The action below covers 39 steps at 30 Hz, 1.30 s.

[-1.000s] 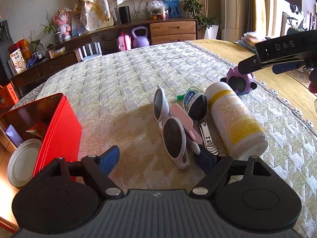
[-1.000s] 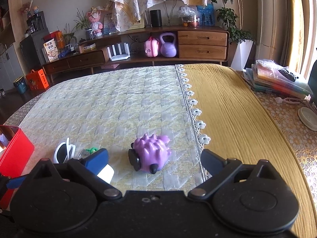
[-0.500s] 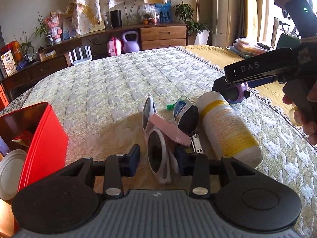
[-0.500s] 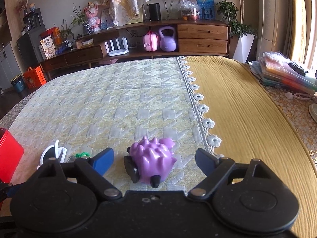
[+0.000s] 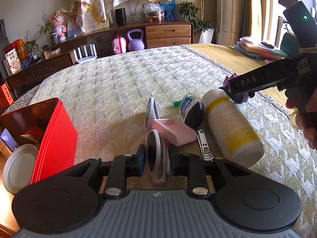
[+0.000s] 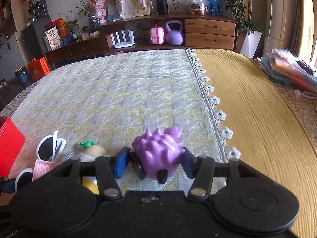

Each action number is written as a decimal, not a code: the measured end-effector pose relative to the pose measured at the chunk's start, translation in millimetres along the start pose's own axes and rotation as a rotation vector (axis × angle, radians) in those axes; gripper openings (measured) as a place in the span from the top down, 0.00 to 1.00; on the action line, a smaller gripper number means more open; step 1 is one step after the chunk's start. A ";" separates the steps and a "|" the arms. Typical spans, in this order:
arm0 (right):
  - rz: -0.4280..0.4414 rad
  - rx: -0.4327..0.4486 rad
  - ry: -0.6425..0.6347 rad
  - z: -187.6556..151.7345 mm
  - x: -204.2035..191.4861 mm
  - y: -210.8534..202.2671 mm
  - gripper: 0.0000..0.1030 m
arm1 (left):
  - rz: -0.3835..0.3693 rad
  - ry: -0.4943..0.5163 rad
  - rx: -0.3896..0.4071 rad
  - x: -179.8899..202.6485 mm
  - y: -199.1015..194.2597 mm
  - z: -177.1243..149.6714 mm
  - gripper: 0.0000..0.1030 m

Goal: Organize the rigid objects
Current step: 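Lift the hedgehog with the right gripper while the left carries the sunglasses toward the tin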

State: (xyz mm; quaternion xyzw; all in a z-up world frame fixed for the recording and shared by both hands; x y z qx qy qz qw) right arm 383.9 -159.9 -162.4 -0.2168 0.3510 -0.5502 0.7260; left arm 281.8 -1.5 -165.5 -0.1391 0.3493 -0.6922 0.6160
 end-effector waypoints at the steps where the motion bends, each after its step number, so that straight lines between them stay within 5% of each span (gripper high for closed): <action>1: 0.004 -0.001 0.004 -1.8 0.0 -2.7 0.47 | -0.001 -0.006 -0.002 -1.1 -1.7 -1.4 0.77; 17: 0.064 -0.005 0.047 -54.7 -4.2 -83.3 0.47 | -0.029 -0.078 -0.016 -5.7 -53.2 -26.2 0.78; 39: 0.188 0.009 -0.039 -86.2 -80.6 -153.4 0.47 | -0.038 -0.194 0.063 -31.3 -116.5 -32.7 0.79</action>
Point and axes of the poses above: each gripper's, at about its wrist camera, not at the fingertips, and y roughly the way its jaws point, x to its right, z to its top, the point moved 9 cm from there along y, roughly the way its jaws point, and after that the axes turned 14 degrees about y, right-handed, at the moved point
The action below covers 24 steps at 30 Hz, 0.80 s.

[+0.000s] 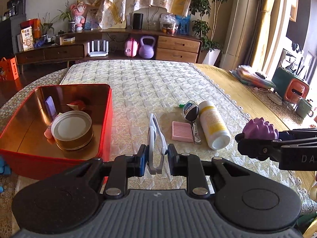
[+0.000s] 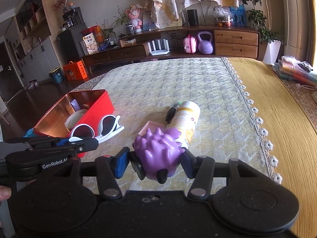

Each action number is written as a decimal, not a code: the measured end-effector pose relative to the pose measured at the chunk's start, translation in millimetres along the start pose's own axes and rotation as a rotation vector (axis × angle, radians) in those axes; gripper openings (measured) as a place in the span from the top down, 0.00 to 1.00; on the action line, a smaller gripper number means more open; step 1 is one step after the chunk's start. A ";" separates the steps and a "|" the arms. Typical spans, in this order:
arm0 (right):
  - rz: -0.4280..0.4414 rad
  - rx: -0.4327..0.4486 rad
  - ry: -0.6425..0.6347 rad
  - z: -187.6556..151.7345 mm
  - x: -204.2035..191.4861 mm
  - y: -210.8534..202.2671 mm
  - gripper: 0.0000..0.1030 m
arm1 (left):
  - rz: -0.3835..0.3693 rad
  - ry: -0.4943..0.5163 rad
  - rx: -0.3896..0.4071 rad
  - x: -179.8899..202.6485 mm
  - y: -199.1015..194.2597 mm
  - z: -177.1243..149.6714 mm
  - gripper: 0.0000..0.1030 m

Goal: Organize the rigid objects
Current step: 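Lift the hedgehog with the right gripper while the left carries the sunglasses toward the tin, then lower the hedgehog into the red tin and open the right gripper while the left releases the sunglasses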

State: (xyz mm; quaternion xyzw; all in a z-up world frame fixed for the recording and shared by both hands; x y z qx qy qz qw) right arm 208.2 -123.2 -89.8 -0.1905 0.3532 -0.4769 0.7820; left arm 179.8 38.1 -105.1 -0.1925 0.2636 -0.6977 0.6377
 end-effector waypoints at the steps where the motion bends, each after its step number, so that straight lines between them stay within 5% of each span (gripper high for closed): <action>1: 0.003 0.000 -0.003 0.2 -3.2 0.1 0.47 | -0.001 -0.007 0.005 -2.7 -2.5 1.1 0.79; 13: 0.047 0.010 -0.075 15.1 -57.4 10.6 0.47 | 0.003 -0.109 0.054 -47.1 -33.0 13.5 0.79; 24: 0.087 -0.019 -0.157 24.2 -116.9 44.4 0.47 | 0.084 -0.161 0.094 -109.1 -50.1 13.2 0.79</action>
Point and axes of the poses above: each gripper's, at about its wrist camera, not at the fingertips, and y roughly the way its jaws point, x to its right, z to its top, the point moved 9 cm from there along y, roughly the way its jaws point, and after that the axes turned 14 degrees about y, right-handed, at the moved point
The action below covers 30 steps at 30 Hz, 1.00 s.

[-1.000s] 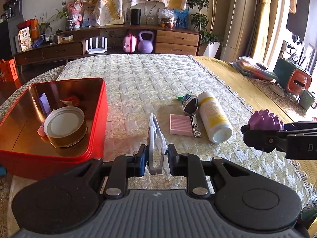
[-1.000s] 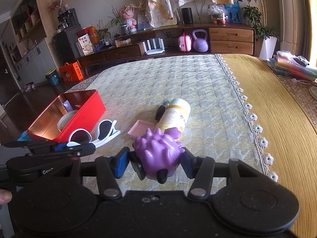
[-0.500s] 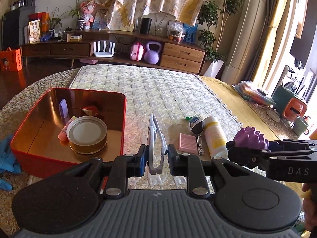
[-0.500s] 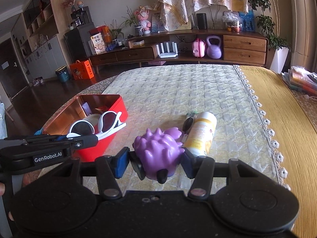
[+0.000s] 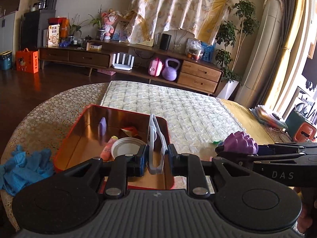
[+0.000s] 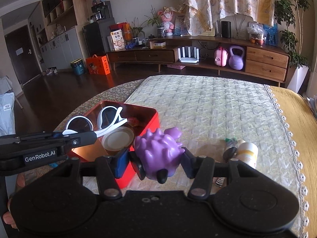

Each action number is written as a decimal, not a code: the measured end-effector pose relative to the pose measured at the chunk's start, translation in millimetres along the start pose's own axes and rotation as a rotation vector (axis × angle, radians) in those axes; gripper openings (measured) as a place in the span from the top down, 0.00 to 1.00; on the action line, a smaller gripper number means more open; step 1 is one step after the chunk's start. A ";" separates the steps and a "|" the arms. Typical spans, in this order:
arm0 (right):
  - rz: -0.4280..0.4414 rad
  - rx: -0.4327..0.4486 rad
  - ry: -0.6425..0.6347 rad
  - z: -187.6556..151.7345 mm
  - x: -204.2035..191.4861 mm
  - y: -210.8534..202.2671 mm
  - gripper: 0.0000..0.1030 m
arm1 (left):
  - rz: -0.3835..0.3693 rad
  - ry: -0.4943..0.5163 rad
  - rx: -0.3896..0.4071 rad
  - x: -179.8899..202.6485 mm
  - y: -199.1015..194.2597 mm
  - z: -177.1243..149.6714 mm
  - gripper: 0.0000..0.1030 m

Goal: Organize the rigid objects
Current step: 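Lower the hedgehog into the red tin and open the right gripper while the left releases the sunglasses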

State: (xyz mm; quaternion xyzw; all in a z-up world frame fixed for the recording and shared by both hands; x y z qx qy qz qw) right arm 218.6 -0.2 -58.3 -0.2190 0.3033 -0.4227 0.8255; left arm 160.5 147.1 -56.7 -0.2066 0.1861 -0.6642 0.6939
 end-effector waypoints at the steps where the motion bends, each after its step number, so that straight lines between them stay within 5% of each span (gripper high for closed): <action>1: 0.004 -0.006 -0.008 0.9 -7.2 6.6 0.47 | 0.011 -0.005 -0.003 -8.0 0.6 -1.3 0.79; 13: -0.009 -0.049 -0.090 17.3 -43.8 71.3 0.47 | 0.135 0.002 -0.041 -75.8 20.6 -17.8 0.79; 30: -0.079 -0.092 -0.156 24.6 -49.7 145.5 0.47 | 0.165 0.107 -0.084 -80.8 56.0 -25.5 0.79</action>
Point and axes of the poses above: each gripper's, at about its wrist camera, not at the fingertips, and y roughly the way its jaws point, x to its right, z to its top, the point moved 9 cm from there along y, roughly the way its jaws point, and after that the axes turned 14 degrees about y, right-handed, at the moved point
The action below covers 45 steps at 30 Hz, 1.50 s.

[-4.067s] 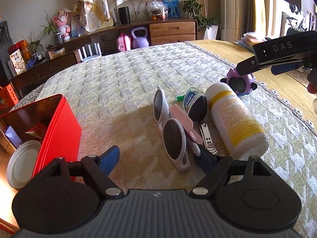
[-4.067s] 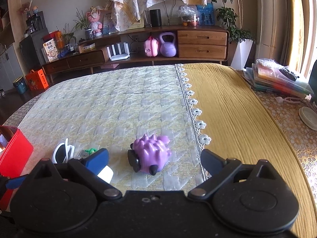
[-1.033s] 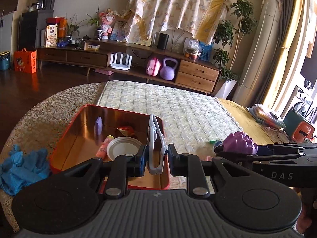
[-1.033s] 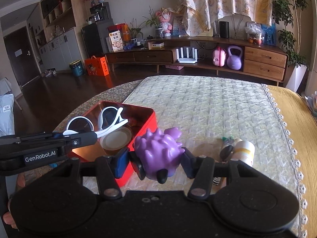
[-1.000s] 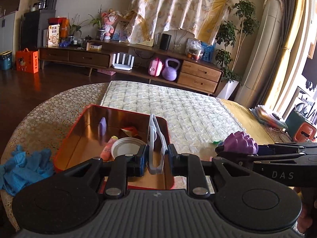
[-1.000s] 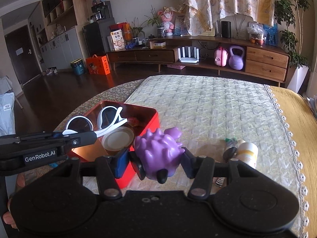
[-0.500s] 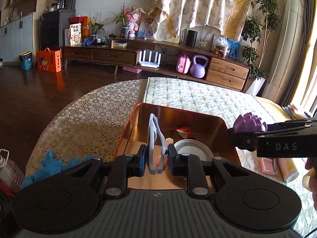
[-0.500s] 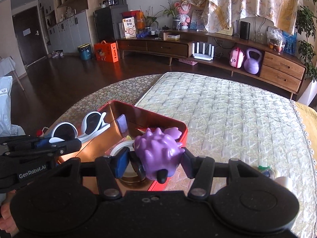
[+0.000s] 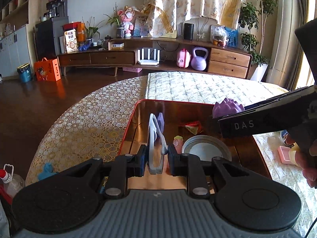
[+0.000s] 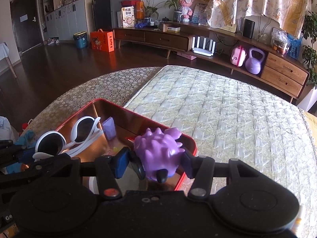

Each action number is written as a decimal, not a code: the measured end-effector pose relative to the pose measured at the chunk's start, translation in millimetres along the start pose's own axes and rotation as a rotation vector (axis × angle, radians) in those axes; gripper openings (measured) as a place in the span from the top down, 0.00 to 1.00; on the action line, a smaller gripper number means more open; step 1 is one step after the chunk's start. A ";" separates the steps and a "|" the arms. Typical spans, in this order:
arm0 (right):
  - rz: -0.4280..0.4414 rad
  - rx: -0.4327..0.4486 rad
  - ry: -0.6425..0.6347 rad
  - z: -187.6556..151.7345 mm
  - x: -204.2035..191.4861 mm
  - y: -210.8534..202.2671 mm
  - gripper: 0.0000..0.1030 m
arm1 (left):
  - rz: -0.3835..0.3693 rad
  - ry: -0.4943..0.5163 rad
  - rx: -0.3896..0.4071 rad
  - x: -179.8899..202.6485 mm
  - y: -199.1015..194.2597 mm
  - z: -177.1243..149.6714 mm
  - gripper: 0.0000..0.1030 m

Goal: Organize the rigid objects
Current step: 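Lower the hedgehog into the red tin and open the right gripper while the left releases the sunglasses, then withdraw both grippers from the red tin toward the remaining items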

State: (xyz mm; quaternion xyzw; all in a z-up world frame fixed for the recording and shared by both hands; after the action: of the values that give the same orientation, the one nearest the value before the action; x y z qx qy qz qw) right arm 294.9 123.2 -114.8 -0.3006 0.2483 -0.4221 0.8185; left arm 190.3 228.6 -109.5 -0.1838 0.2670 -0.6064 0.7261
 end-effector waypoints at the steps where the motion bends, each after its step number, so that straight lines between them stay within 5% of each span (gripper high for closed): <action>1: -0.005 -0.002 -0.005 -0.9 -0.8 1.8 0.47 | 0.000 -0.004 -0.006 -0.8 1.8 -1.4 0.79; 17: -0.015 -0.025 -0.004 -4.8 -7.7 13.1 0.46 | -0.020 -0.020 -0.065 0.8 19.5 -6.7 0.79; 31: 0.035 0.006 0.031 -8.6 -7.2 -26.6 0.41 | -0.031 -0.041 -0.098 1.1 15.5 -9.6 0.77; 34: 0.060 0.015 0.034 -11.1 -9.2 -39.7 0.37 | -0.039 -0.042 -0.097 2.9 11.5 -10.9 0.68; 37: 0.077 0.020 0.040 -14.1 -10.9 -52.5 0.36 | -0.039 -0.043 -0.078 5.0 3.8 -9.4 0.42; 45: 0.114 0.035 0.082 -22.5 -7.6 -83.8 0.31 | -0.051 -0.044 -0.045 13.4 -20.1 -2.3 0.41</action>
State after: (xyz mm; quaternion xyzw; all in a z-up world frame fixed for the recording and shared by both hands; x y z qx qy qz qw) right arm 230.7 84.4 -70.5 -0.2539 0.2907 -0.3909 0.8356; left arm 174.8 211.6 -101.7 -0.2200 0.2598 -0.6143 0.7119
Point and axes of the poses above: each gripper's, at about its wrist camera, not at the fingertips, and y roughly the way its jaws point, x to its right, z to its top, the point moved 9 cm from there along y, roughly the way its jaws point, and after that the axes turned 14 degrees about y, right-handed, at the moved point
